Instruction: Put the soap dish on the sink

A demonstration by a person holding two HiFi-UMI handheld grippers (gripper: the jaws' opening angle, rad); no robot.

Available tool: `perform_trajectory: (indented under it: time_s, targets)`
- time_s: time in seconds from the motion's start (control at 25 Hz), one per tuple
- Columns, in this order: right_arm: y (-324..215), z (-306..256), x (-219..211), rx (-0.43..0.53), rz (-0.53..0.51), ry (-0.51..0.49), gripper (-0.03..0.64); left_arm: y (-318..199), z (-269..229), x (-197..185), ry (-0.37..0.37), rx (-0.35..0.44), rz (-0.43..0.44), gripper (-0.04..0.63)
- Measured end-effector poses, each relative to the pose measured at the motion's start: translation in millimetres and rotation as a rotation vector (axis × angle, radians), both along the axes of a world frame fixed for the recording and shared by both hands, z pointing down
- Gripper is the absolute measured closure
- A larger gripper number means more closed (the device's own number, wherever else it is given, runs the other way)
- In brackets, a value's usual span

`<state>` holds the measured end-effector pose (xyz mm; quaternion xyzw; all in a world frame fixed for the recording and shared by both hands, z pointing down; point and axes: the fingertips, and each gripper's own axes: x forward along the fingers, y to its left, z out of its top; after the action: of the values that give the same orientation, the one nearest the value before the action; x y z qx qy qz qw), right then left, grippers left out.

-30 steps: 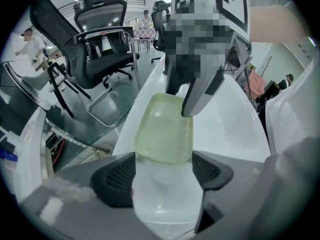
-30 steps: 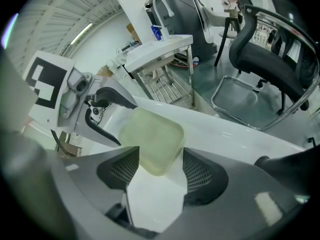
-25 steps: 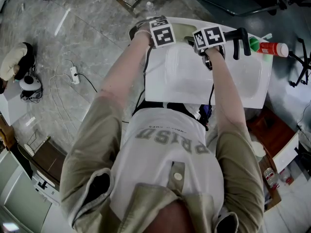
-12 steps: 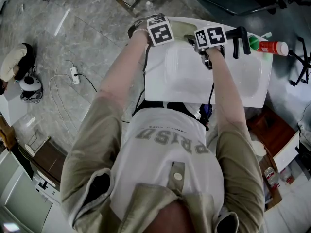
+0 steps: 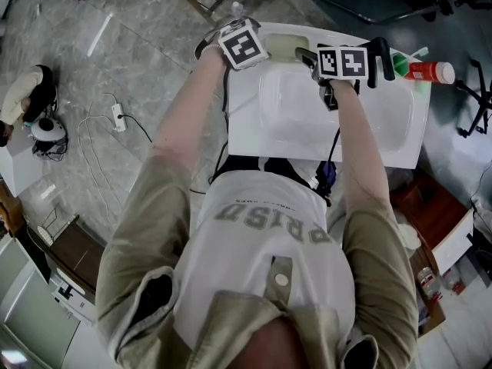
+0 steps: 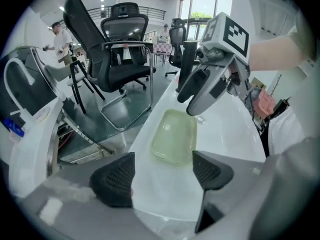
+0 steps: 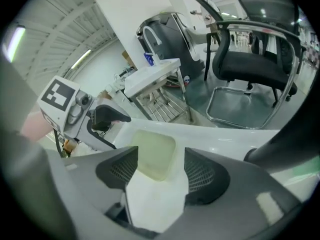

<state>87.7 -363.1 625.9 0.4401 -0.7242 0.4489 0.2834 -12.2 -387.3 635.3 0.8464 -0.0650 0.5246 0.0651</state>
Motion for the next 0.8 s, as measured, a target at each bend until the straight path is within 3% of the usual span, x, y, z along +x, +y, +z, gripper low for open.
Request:
perform_trajectory:
  time_s: [0.16,0.28,0.6,0.8]
  targets:
    - [-4.2,-28.5,4.7,0.13,0.068,-0.041,0.325,7.8,-15.1,0.8,0.103,-0.028,-0.089,0.218]
    - [-4.5,-56.3,10.4,0.26,0.119,-0.067,0.325,10.0,-40.8,3.4,0.216,0.005,-0.191,0.218]
    - [26.1,-124.2,17.9,0.554,0.161,-0.049,0.396,36.2,-112.0,-2.5,0.491,0.214,-0.468,0.218]
    - [60.3,-163.5,25.6,0.688,0.184,-0.02,0.464,64.7,-161.8,-17.4,0.609,0.364,-0.614,0.301]
